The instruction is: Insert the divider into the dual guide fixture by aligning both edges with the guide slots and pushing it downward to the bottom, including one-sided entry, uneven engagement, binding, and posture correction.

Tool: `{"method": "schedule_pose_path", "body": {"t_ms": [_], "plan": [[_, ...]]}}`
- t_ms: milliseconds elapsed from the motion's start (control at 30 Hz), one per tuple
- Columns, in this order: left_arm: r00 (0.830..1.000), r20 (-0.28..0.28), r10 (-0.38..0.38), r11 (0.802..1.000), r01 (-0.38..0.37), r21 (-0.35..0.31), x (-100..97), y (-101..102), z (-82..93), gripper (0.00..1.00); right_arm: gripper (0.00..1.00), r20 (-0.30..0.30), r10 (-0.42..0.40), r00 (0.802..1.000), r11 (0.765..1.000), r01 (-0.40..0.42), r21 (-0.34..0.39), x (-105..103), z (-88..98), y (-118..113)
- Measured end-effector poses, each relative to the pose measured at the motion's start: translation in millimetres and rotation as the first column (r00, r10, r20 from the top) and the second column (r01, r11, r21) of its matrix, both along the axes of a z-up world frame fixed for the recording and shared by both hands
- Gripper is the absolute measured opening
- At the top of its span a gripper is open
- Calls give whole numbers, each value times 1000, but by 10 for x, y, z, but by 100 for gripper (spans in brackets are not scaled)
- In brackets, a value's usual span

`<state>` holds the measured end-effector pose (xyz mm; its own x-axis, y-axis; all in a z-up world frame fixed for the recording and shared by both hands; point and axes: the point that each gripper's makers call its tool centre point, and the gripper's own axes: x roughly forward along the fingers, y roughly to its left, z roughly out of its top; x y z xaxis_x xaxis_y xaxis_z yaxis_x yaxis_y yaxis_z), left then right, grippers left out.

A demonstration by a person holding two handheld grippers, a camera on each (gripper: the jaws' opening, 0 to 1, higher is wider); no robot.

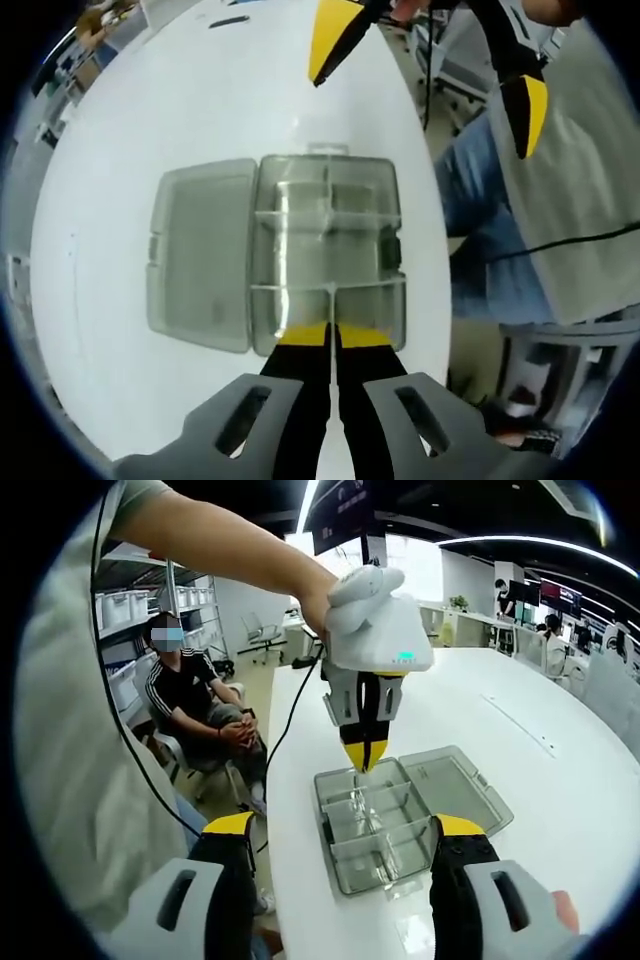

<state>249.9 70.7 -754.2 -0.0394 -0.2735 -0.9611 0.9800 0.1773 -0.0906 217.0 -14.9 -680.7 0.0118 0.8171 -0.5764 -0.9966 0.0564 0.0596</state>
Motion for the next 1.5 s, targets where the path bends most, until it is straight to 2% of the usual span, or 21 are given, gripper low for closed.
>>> {"method": "schedule_pose_path", "body": {"t_ms": [1500], "plan": [[999, -34, -1, 1000, 2, 29, -3, 4, -150, 0, 68, -14, -6, 1000, 1000, 6, 0, 10, -37, 19]]}}
